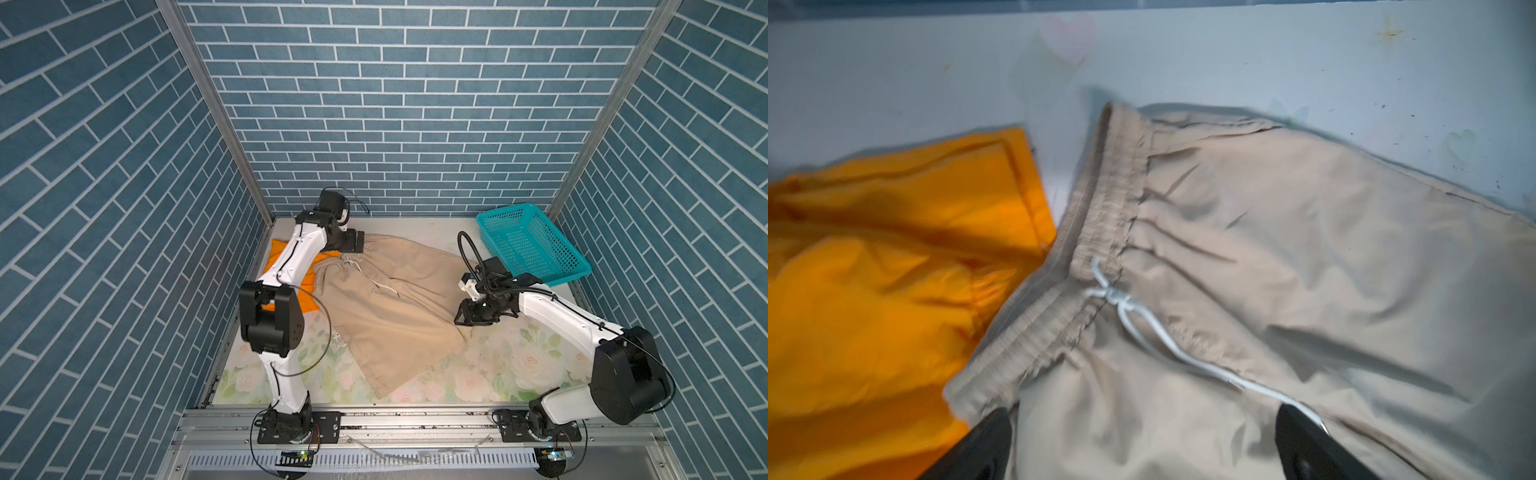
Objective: Fold and stack the shorts
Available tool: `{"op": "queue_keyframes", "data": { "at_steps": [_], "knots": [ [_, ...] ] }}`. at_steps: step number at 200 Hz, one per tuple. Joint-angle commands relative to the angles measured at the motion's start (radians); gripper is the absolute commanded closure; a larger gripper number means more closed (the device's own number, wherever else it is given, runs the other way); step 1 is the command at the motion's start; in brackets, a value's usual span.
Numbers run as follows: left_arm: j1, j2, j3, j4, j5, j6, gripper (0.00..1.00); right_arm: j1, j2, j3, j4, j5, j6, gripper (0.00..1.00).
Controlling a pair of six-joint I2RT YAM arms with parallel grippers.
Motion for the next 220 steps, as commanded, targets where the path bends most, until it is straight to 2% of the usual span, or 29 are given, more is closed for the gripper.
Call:
{"op": "queue_keyframes", "data": {
  "at_steps": [1, 35, 63, 93, 133, 145, 175, 192, 220],
  "knots": [
    [0.004, 0.168, 0.144, -0.012, 0.004, 0.144, 0.0, -0.002, -0.107, -0.071, 0.076, 0.024, 0.07, 0.57],
    [0.007, 0.427, 0.463, -0.084, -0.029, 0.219, 0.0, -0.004, -0.226, -0.188, 0.089, 0.077, 0.186, 0.51],
    [0.016, 0.58, 0.65, -0.106, -0.017, 0.227, 0.0, -0.004, -0.282, -0.276, 0.114, 0.077, 0.268, 0.5],
    [0.023, 0.676, 0.731, -0.112, 0.003, 0.256, 0.0, -0.004, -0.328, -0.328, 0.181, 0.08, 0.321, 0.5],
    [0.036, 0.704, 0.755, -0.118, 0.031, 0.272, 0.02, -0.005, -0.313, -0.342, 0.263, 0.112, 0.355, 0.48],
    [0.038, 0.704, 0.756, -0.121, 0.052, 0.283, 0.15, -0.005, -0.294, -0.339, 0.275, 0.106, 0.361, 0.47],
    [0.037, 0.719, 0.757, -0.16, 0.094, 0.319, 0.73, -0.006, -0.275, -0.325, 0.285, 0.096, 0.362, 0.46],
    [0.038, 0.736, 0.757, -0.186, 0.096, 0.335, 1.0, -0.005, -0.275, -0.323, 0.286, 0.099, 0.361, 0.46],
    [0.042, 0.735, 0.761, -0.214, 0.034, 0.312, 1.0, -0.005, -0.269, -0.32, 0.272, 0.111, 0.354, 0.46]
  ]
}}
